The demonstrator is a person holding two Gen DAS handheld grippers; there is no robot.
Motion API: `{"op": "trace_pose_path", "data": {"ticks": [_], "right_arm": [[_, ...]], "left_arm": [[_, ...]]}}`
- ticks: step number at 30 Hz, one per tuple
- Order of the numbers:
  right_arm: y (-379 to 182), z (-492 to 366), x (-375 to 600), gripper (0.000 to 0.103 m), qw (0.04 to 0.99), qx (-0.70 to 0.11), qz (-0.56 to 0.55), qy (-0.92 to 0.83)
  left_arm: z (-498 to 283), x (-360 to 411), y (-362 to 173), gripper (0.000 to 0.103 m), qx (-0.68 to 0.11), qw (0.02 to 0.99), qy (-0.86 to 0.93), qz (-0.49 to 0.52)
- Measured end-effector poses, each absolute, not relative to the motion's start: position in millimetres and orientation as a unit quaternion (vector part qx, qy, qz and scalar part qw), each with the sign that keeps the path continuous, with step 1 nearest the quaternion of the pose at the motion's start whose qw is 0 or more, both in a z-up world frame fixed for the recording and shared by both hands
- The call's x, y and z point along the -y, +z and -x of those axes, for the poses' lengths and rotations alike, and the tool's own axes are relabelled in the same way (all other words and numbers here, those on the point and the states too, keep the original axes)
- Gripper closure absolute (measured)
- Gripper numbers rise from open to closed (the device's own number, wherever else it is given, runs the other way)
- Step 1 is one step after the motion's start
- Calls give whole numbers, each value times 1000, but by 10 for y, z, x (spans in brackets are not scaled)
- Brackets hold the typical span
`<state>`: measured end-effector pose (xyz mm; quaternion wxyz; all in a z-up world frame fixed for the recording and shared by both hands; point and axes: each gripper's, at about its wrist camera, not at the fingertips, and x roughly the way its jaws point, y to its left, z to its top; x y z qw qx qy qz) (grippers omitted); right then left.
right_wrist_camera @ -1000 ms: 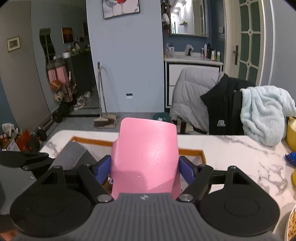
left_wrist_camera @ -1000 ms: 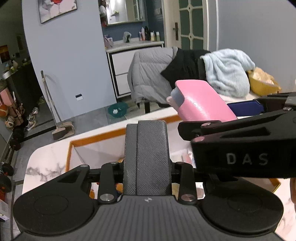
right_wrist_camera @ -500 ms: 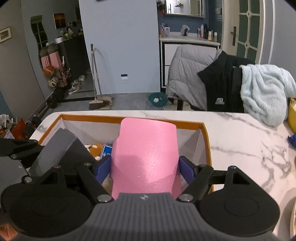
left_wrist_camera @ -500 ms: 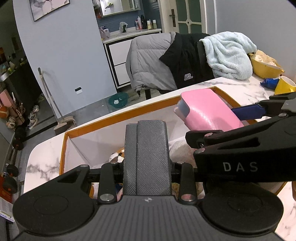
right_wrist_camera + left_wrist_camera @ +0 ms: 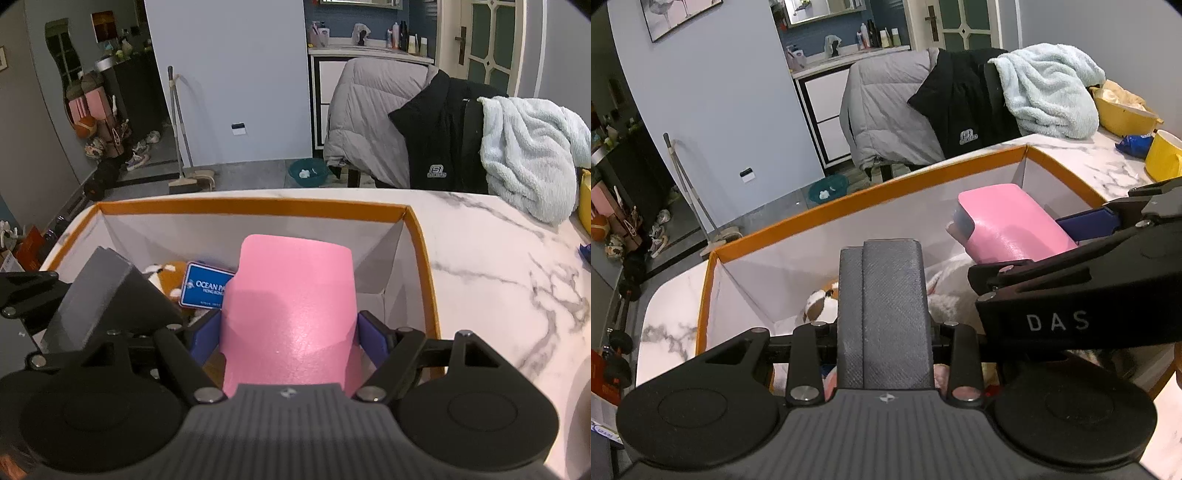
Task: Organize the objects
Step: 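Lift and carry the gray case and pink wallet over the orange box with both tools, then lower both tools into the box and open them to release case and wallet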
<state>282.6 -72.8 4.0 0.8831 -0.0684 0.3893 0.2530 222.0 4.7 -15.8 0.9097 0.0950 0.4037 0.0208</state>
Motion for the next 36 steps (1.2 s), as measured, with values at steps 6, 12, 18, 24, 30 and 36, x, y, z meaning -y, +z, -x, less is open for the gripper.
{"op": "trace_pose_path", "data": {"ticks": [6,12,18,24,30,36], "right_arm": [[-30,-2857,674,24,882,-395,84,242],[-30,-2863,655,23,882,-397,85,240],[-27,-2853,665,23,882,-396,88,238],[-20,-2845,670,23,883,-397,85,236],[-8,-2852,692,22,888,-392,90,222],[13,-2886,745,23,882,-404,69,235]], "left_arm": [[-2250,-36,-204,62,-416,903,24,-105],[-2241,-49,-205,46,-419,902,31,-101],[-2216,-45,-203,42,-419,901,34,-103],[-2207,-69,-195,34,-417,903,40,-95],[-2172,-188,-172,34,-407,909,52,-74],[-2131,-240,-136,33,-399,913,53,-64]]}}
